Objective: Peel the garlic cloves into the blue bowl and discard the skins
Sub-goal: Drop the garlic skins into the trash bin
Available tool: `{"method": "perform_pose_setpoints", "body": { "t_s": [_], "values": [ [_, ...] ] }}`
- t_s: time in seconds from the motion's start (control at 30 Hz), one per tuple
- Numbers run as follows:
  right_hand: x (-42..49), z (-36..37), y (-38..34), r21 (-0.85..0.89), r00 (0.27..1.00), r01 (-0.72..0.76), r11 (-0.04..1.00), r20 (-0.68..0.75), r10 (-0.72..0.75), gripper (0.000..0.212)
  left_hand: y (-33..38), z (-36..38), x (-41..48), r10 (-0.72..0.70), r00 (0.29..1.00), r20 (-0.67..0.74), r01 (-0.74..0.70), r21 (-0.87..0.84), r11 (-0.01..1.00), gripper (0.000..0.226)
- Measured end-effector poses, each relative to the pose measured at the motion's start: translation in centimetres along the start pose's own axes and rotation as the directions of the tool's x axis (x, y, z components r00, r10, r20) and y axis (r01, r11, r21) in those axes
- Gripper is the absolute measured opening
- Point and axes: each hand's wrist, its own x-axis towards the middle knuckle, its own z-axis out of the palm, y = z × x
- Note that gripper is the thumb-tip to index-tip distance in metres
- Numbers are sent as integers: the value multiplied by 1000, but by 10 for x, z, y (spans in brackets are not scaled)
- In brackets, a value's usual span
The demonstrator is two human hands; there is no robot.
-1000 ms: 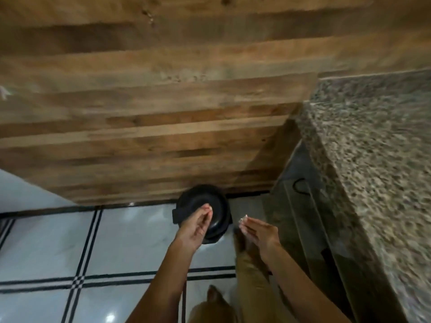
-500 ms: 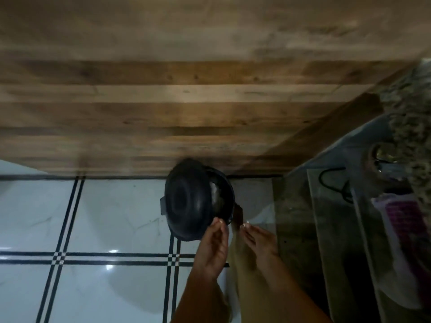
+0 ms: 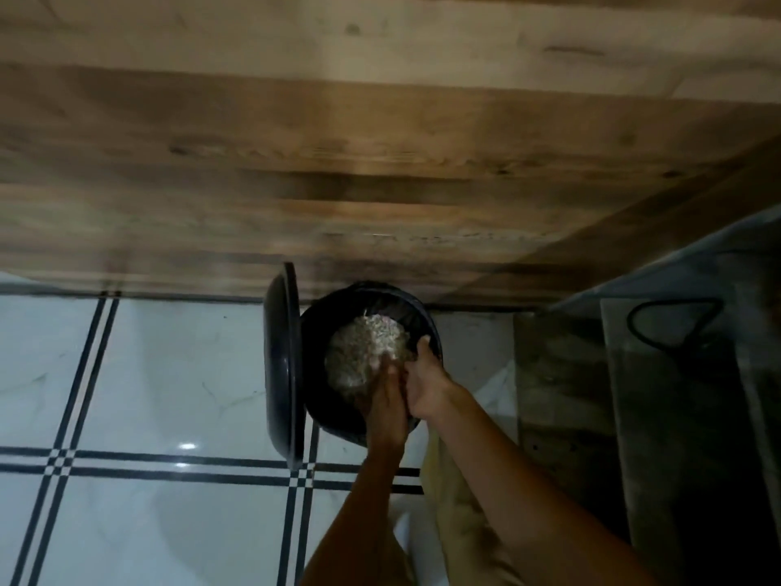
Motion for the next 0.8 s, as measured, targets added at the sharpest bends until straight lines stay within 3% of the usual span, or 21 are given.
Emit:
{"method": "perform_pose_setpoints", "body": {
  "t_s": [0.07, 0.13, 0.2, 0.27, 0.3, 0.4, 0.6, 0.67, 0.8],
  "values": [
    [-17, 9, -11, 86, 989, -115, 990, 107, 106, 91, -4, -2, 7, 21, 994, -109, -20, 6, 1000, 53],
    [-19, 8, -18, 56, 986, -105, 993, 136, 96, 91, 2, -3, 6, 129, 990, -51, -129, 13, 992, 42],
    [-23, 9, -19, 18, 984, -121, 992, 134, 118, 88, 5, -10, 11, -23, 999, -28, 22, -14, 1000, 41],
    [-36, 8, -21, -18, 987, -66, 998, 147, 68, 73, 6, -21, 24, -195, 975, -106, 195, -10, 981, 41],
    [-49, 8, -23, -53, 992, -27, 998, 119, 33, 62, 11, -26, 26, -197, 973, -122, 199, 10, 980, 37],
    [-98, 2, -25, -83, 986, 159, 984, -28, -162, 38, 50, -40, 3, -44, 999, 8, 43, 132, 990, 18],
    [-261, -32, -15, 15, 917, 379, 925, -142, -373, 34, 166, -43, -99, 230, 968, 106, -249, 253, 935, 20],
    [-319, -55, -7, 31, 838, 517, 856, -223, -498, 29, 214, -23, -144, 367, 907, 209, -414, 273, 868, 19],
    [-426, -131, 25, 43, 548, 808, 587, -420, -724, 19, 289, 51, -246, 518, 700, 493, -662, 174, 729, 21]
  ]
}}
